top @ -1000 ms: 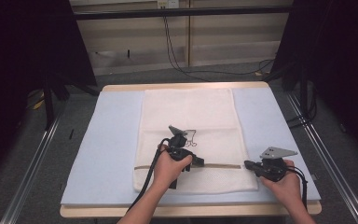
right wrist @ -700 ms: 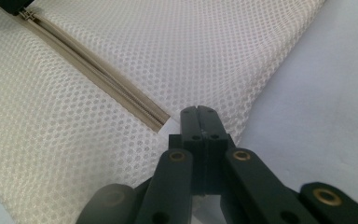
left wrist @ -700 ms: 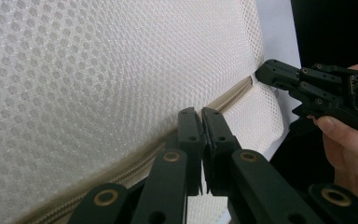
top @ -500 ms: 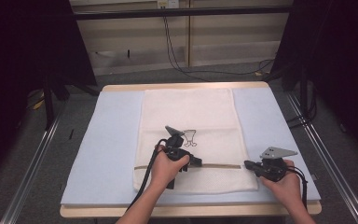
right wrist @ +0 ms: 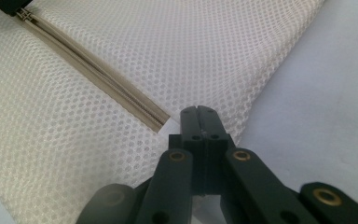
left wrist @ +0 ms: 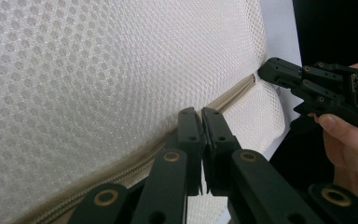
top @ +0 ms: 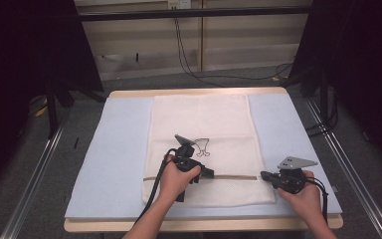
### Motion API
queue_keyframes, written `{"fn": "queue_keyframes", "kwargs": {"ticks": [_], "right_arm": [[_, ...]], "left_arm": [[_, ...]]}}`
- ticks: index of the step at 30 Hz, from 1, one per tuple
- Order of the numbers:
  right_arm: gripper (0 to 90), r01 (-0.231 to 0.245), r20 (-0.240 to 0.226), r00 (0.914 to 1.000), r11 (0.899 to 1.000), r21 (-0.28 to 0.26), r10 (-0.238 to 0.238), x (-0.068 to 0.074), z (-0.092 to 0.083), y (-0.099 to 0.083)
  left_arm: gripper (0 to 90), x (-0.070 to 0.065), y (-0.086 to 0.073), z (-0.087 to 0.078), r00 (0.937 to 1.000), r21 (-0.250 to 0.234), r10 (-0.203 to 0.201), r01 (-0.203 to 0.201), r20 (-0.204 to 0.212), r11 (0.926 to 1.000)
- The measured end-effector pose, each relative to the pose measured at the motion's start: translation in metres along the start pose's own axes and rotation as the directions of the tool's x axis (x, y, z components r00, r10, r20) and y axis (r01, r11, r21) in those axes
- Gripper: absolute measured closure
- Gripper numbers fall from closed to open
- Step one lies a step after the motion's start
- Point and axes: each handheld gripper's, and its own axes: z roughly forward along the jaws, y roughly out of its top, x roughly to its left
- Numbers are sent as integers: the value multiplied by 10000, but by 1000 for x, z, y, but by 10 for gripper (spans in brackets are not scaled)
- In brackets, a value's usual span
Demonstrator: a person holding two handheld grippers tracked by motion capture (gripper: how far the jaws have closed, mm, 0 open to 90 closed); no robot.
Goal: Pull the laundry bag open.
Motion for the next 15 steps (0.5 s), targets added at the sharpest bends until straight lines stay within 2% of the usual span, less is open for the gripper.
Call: {"fn": "queue_keyframes", "kwargs": {"ticks": [2,4,6,8,9,10,11,13,15], "right_arm": [[900,-14,-2,10000,10000,2,14,0,0,0],[900,0,5,10000,10000,-1,0,0,0,0],[900,13,-7,10000,10000,-2,-13,0,0,0],[900,13,-4,10000,10000,0,-13,0,0,0],[900,29,2,10000,10000,-11,-29,0,0,0],[900,20,-1,10000,10000,2,-20,0,0,0],[900,24,-11,10000,10000,-6,-24,0,0,0],[900,16,-11,10000,10000,-3,-16,0,0,0],[900,9,-15,10000,10000,-7,-9,0,0,0]], "left_arm": [[873,1,0,-1,9999,51,-103,102,132,9999],[874,2,0,-2,9999,109,71,-72,88,9999],[874,2,0,-2,10000,22,53,-53,-82,10000],[874,2,-1,-2,10000,-16,-53,53,-8,10000],[874,4,0,-4,10000,127,65,-65,16,9999],[874,4,0,-5,9999,102,132,-132,-58,9999],[874,4,-1,-5,10000,0,-10,10,26,10000],[873,5,-1,-6,9998,-6,123,-124,-126,9999],[873,5,0,-7,9999,-11,107,-107,28,9999]]}}
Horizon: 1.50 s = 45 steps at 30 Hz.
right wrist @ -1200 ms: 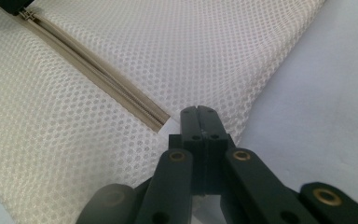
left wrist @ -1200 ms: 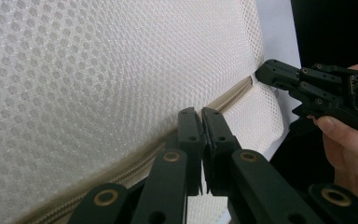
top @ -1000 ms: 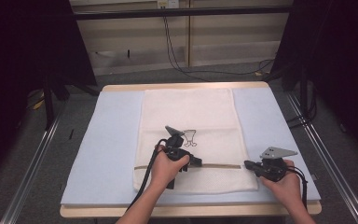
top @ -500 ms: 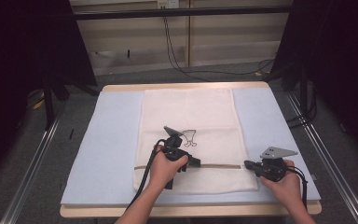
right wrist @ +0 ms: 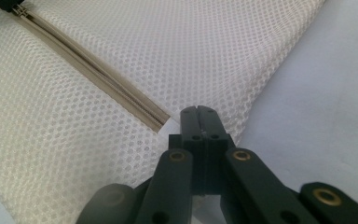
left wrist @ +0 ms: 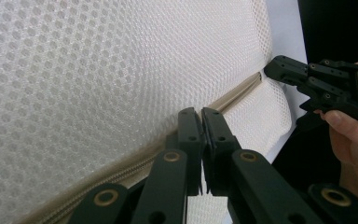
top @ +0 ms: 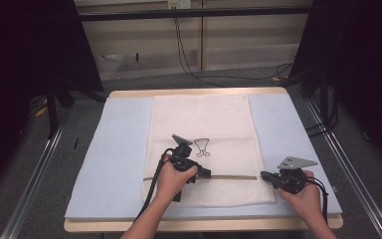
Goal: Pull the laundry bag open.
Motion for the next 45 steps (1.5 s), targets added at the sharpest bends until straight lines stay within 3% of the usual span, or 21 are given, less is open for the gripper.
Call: {"fn": "queue_keyframes", "kwargs": {"ticks": [6,7,9,14,20,21,28,29,34,43,45], "right_arm": [[900,4,14,10000,10000,-8,-4,0,0,0],[900,-10,12,10000,10000,-8,10,0,0,0],[900,-15,17,10000,10000,-18,15,0,0,0],[900,-41,0,10000,10000,-61,41,0,0,-1],[900,-46,10,10000,9999,-111,46,0,0,-1],[900,-65,9,10000,9999,-100,65,0,0,-1],[900,-70,-14,10000,9999,-106,70,-1,0,-1],[900,-59,-5,10000,9999,-125,59,-1,0,-2],[900,-55,-7,10000,9999,-141,55,-1,0,-2],[900,-68,-17,10000,9999,-131,68,-1,0,-2],[900,-88,-22,10000,9999,-129,88,-1,0,-2]], "left_arm": [[874,1,0,-2,9999,12,105,-105,-97,9999],[873,1,0,-3,10000,37,-6,6,86,10000],[873,2,0,-4,9999,4,31,-31,-103,10000],[873,4,0,-8,9999,35,-96,96,83,9999],[873,6,0,-12,10000,-22,28,-28,-35,10000],[873,6,0,-13,9999,-48,-140,140,15,9999],[873,12,-1,-20,9999,-100,-128,128,-57,9999],[874,12,-1,-21,9998,-86,-195,196,108,9998],[873,14,-2,-21,9998,-172,-130,132,156,9998],[873,19,-4,-27,9998,-243,-148,146,-96,9996],[873,20,-4,-28,9998,-205,-206,207,46,9996]]}}
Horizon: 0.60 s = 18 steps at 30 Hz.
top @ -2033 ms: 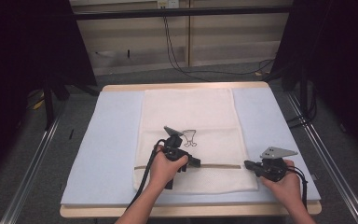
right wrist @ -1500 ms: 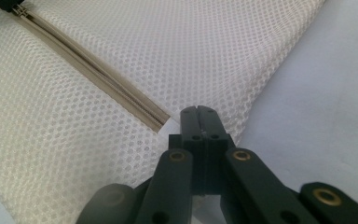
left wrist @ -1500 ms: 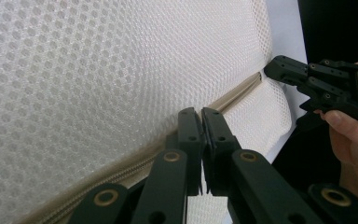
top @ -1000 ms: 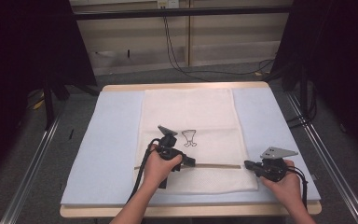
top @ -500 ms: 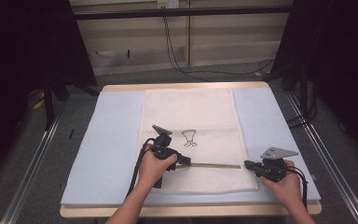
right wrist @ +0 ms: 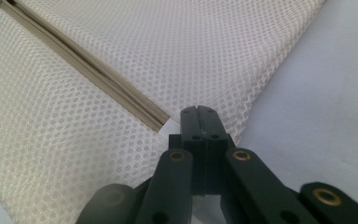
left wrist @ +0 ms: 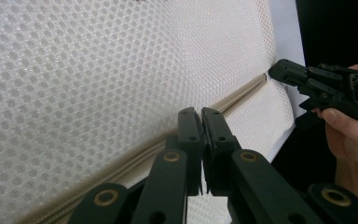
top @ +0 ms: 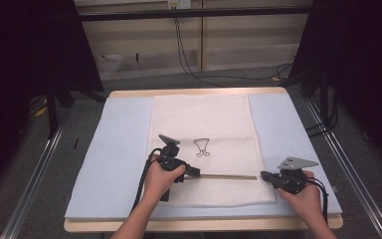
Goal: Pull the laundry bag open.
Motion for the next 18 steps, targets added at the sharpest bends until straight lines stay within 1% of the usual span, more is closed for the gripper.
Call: {"fn": "queue_keyframes", "kwargs": {"ticks": [1,3,4,5,6,9,10,11,12,14,15,16,17,18], "right_arm": [[900,1,1,10000,10000,-5,-1,0,0,0],[900,-11,0,10000,10000,-10,11,0,0,0],[900,-7,1,10000,10000,-7,7,0,0,0],[900,-13,0,10000,10000,-5,13,0,0,0],[900,-4,5,10000,10000,-11,4,0,0,0],[900,17,-1,10000,10000,4,-17,0,0,0],[900,29,-2,10000,10000,3,-29,0,0,0],[900,5,-6,10000,10000,7,-5,0,0,0],[900,-1,-16,10000,10000,11,1,0,0,0],[900,-2,-20,10000,10000,12,2,0,0,0],[900,5,-20,10000,10000,10,-4,0,0,0],[900,0,-18,10000,10000,12,0,0,0,0],[900,1,-15,10000,10000,17,-1,0,0,0],[900,0,-18,10000,10000,14,0,0,0,0]], "left_arm": [[873,1,0,-1,10000,26,23,-22,-93,10000],[873,2,-1,-1,10000,-43,-64,64,39,10000],[873,3,-1,-3,10000,36,-44,43,43,10000],[874,4,-2,-3,9998,-82,62,-63,-189,9999],[873,4,-2,-3,10000,-85,-59,59,6,9999],[874,8,-3,-7,9999,-105,-49,48,-119,9999],[873,9,-3,-8,10000,-98,-49,49,-13,9999],[873,9,-3,-9,9999,-84,-73,72,-71,9999],[873,10,-3,-10,9998,-118,-20,18,-215,9999],[874,12,-4,-11,9998,-156,-122,119,-186,9998],[874,12,-4,-11,9998,-140,-171,171,-39,9998],[874,13,-4,-12,9999,-99,-141,141,-73,9999],[874,13,-4,-13,9997,-139,-105,102,-220,9999],[874,13,-5,-13,9998,-150,-150,148,-108,9998]]}}
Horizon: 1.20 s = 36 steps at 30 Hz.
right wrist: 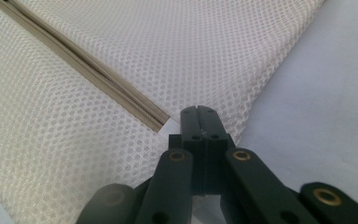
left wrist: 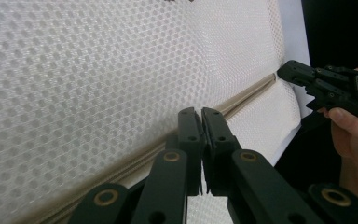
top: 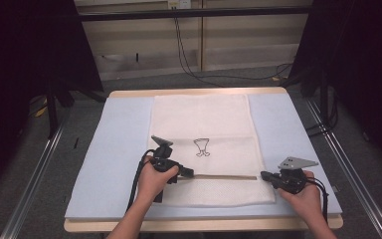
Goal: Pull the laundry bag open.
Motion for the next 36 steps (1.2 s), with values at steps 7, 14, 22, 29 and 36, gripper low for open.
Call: {"fn": "queue_keyframes", "kwargs": {"ticks": [7,14,22,29,36], "right_arm": [[900,10,3,10000,10000,0,-10,0,0,0],[900,6,3,10000,10000,6,-6,0,0,0],[900,0,6,10000,10000,5,0,0,0,0],[900,-13,4,10000,10000,1,13,0,0,0],[900,-9,7,10000,10000,1,9,0,0,0]], "left_arm": [[873,3,-1,-6,10000,-66,-22,21,-89,10000],[873,9,-3,-15,9998,-140,-184,182,-127,9997],[873,17,-5,-25,9995,-302,-245,239,-189,9993],[873,21,-8,-31,9991,-275,-408,405,-88,9988],[873,28,-9,-38,9988,-413,-498,499,34,9979]]}}
